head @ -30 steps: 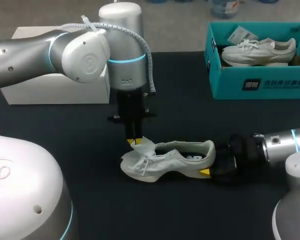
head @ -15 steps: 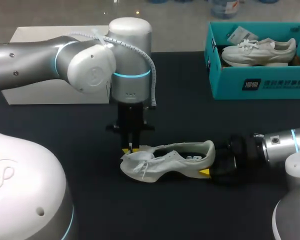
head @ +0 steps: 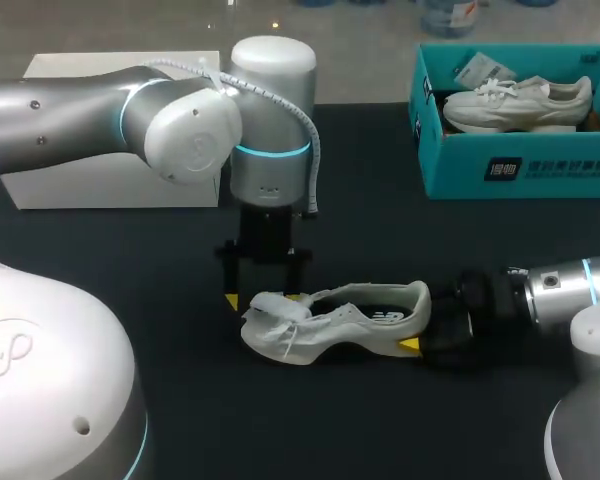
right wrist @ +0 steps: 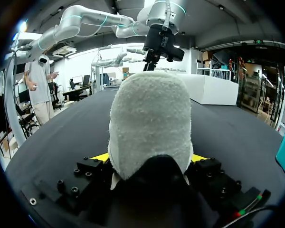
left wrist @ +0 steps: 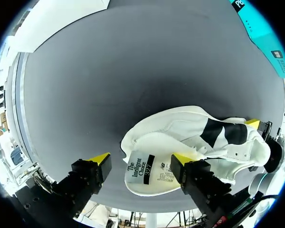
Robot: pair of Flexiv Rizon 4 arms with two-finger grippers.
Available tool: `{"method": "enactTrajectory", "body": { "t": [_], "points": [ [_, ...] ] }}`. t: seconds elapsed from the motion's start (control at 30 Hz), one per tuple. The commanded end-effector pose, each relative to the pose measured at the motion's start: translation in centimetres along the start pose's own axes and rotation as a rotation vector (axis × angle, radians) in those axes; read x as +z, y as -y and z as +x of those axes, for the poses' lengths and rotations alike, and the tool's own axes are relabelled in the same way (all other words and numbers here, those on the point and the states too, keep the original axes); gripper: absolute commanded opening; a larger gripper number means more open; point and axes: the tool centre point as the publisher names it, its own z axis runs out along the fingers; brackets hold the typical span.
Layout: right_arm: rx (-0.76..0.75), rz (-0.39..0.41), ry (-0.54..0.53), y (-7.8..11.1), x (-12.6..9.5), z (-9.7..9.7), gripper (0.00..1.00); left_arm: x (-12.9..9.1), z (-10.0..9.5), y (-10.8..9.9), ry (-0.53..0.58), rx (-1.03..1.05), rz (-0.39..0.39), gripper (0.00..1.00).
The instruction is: Take the shoe out of the shoebox, open the shoe tongue, remove and reinsert the insole, then place the shoe into the shoebox
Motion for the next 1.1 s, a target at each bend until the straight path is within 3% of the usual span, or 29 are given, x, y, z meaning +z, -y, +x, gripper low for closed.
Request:
{"method": "enactTrajectory", "body": {
  "t": [0.03,0.2,0.4,0.5,0.63,0.7,0.8,0.9,1.1],
  "points": [
    [0.001,0.005,0.0,0.2,0.4,0.0,0.0,-1.0,-0.6,-0.2,-0.026,0.012,0.018,1.0],
    [0.001,0.005,0.0,0.2,0.4,0.0,0.0,-2.6,0.3,-0.1,-0.064,0.119,0.053,1.0],
    [0.001,0.005,0.0,0.2,0.4,0.0,0.0,-4.0,2.5,0.5,-0.007,0.412,0.138,1.0],
    [0.001,0.005,0.0,0.2,0.4,0.0,0.0,-5.4,3.2,0.8,0.006,0.708,0.156,1.0],
    [0.001,0.005,0.0,0.2,0.4,0.0,0.0,-7.2,4.0,0.9,0.043,1.063,0.241,1.0],
    [0.001,0.005,0.0,0.2,0.4,0.0,0.0,-8.1,4.4,0.9,0.083,1.297,0.228,1.0],
    [0.001,0.005,0.0,0.2,0.4,0.0,0.0,-9.3,4.6,0.6,0.056,1.549,0.229,1.0],
    [0.001,0.005,0.0,0.2,0.4,0.0,0.0,-10.4,5.7,-0.2,0.115,1.604,0.244,1.0],
    [0.001,0.005,0.0,0.2,0.4,0.0,0.0,-10.4,5.7,-0.2,0.115,1.604,0.244,1.0]
  ]
}}
